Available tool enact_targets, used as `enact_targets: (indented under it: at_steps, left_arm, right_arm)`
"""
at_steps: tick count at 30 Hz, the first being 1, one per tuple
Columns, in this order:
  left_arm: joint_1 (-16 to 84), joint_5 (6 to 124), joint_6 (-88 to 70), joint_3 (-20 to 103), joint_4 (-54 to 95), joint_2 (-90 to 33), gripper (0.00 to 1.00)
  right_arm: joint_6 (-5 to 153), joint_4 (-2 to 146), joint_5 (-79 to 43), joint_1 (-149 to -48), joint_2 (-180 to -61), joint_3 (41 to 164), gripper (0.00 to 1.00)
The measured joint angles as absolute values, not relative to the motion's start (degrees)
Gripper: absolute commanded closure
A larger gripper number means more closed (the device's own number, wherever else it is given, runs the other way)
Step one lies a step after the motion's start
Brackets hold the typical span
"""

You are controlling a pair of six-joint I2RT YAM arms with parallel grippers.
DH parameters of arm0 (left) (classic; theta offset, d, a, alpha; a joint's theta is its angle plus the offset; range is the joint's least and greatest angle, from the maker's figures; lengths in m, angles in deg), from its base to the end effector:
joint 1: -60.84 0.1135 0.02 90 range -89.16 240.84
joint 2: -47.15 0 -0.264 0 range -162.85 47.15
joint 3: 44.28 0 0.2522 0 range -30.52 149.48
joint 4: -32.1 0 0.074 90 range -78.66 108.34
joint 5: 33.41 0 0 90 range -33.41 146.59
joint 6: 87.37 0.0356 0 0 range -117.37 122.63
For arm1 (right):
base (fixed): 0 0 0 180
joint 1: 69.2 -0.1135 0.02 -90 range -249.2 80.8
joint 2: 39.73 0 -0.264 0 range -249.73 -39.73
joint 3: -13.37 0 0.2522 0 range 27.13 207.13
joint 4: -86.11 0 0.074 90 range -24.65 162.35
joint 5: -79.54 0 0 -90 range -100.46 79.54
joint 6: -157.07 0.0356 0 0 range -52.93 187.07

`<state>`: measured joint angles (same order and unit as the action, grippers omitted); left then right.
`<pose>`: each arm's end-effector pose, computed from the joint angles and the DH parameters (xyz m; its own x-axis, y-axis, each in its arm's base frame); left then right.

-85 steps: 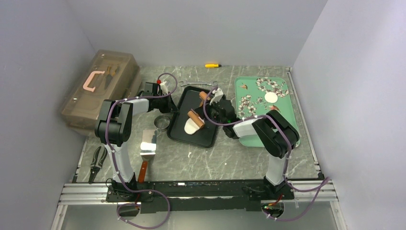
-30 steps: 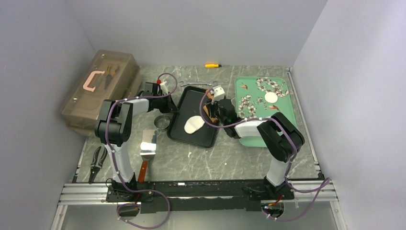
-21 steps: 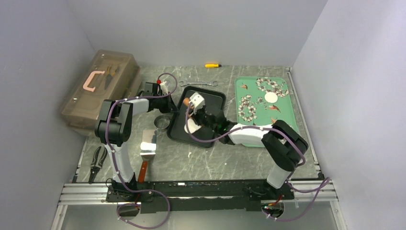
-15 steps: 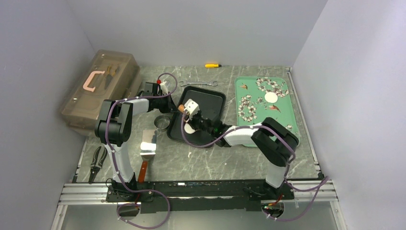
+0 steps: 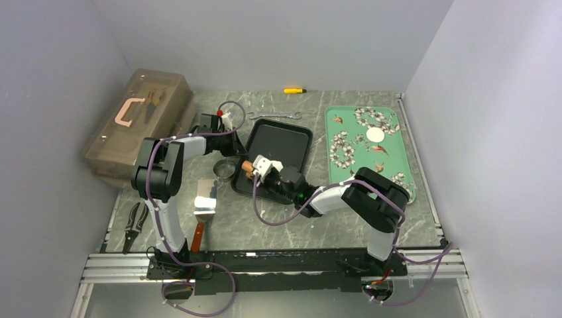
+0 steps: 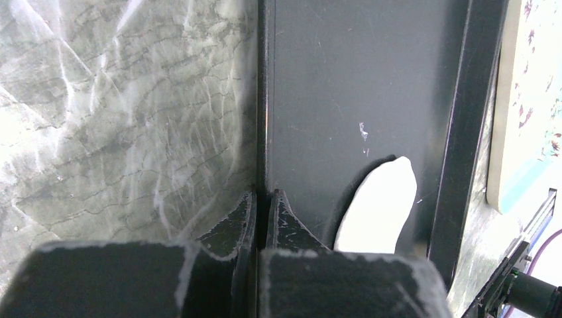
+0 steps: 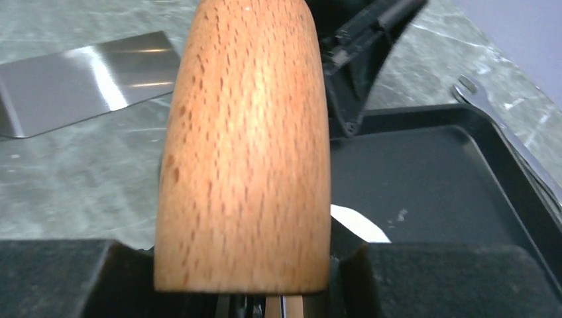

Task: Roll out the dumpling wrappers from the dough

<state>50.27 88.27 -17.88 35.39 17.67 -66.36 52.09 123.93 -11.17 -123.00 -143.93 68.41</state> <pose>0.3939 -0.0925 0.1373 -0.8622 -0.1424 -0.4861 0.2110 0.7714 -0.6003 0.2106 0.2885 0.1571 0.0982 -0.3034 -0.9478 -0.8164 0.5200 -0.2511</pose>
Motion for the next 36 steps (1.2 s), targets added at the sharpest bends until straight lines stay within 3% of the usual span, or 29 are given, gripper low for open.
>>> enact_targets:
  at_steps: [9, 18, 23, 29, 36]
  left_arm:
    - [50.27, 88.27, -17.88, 35.39, 17.7, -66.36, 1.0]
    - [50.27, 88.27, -17.9, 35.39, 17.67, -66.36, 1.0]
    - [50.27, 88.27, -17.9, 35.39, 17.7, -66.36, 1.0]
    - [50.27, 88.34, -17.95, 35.39, 17.7, -66.36, 1.0]
    - [50.27, 88.32, -17.99, 35.39, 17.7, -66.36, 1.0]
  right_arm:
    - [54.89, 121.96, -14.62, -126.3, -143.1, 67.73, 1.0]
    - [56.53, 106.86, -16.74, -122.26, -136.96, 74.31, 1.0]
    - [55.39, 109.63, -16.63, -119.2, -137.27, 76.4, 1.0]
    - [54.12, 114.16, -14.51, -115.53, -145.84, 76.45, 1.0]
    - [52.9, 120.76, -12.72, -117.8, -146.38, 72.91, 1.0]
